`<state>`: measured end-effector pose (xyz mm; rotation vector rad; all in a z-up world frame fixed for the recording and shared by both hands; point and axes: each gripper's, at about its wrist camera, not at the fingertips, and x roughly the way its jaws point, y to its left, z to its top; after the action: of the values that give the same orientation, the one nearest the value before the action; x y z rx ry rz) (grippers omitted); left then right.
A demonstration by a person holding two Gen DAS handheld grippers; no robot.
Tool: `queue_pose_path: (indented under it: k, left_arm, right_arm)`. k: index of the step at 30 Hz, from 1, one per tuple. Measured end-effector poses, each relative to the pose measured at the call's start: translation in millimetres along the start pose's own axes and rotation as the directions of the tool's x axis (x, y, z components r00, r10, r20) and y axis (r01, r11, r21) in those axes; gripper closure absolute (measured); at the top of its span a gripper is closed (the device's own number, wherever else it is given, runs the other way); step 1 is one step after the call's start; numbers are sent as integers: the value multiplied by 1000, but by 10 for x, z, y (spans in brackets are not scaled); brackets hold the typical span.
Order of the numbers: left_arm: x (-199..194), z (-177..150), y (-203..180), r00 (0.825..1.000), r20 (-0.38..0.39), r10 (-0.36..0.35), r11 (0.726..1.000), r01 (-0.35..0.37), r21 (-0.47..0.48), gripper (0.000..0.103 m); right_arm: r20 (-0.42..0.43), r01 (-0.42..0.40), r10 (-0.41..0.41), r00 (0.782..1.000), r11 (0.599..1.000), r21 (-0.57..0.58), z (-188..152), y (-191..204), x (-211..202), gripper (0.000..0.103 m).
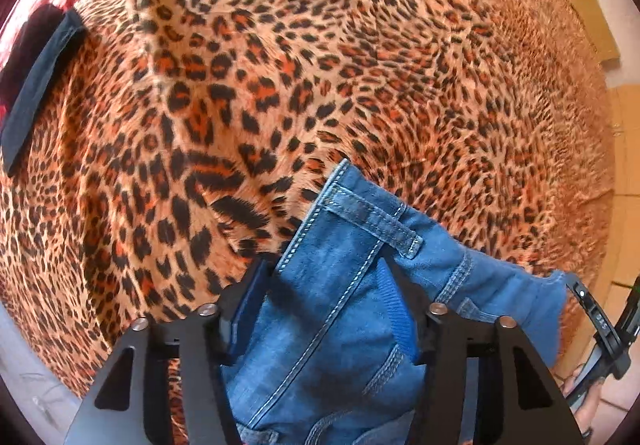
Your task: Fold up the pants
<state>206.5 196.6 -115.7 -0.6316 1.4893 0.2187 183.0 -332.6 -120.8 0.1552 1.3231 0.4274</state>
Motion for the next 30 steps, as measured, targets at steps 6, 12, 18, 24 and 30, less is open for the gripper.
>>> queue_pose_path:
  k: [6, 12, 18, 24, 30]
  left_arm:
    - [-543, -368, 413, 986, 46, -158, 987, 158, 1, 38]
    - [-492, -1007, 688, 964, -34, -265, 964, 264, -47, 31]
    - [-49, -968, 714, 967, -86, -239, 965, 226, -135, 32]
    - [-45, -878, 521, 997, -54, -60, 995, 55, -78, 82]
    - [-29, -960, 441, 999, -46, -2, 999, 0, -37, 82]
  right_arm:
    - [83, -78, 61, 995, 971, 227, -580, -733, -624, 56]
    - [56, 5, -37, 998, 877, 481, -1879, -1570, -1211, 56]
    - [-9, 45, -51, 999, 774, 632, -2988, -1920, -1296, 56]
    - [82, -4, -55, 995, 807, 591, -3160, -1805, -1212, 94]
    - [98, -32, -38, 994, 782, 623, -3406, -1768, -1215, 92]
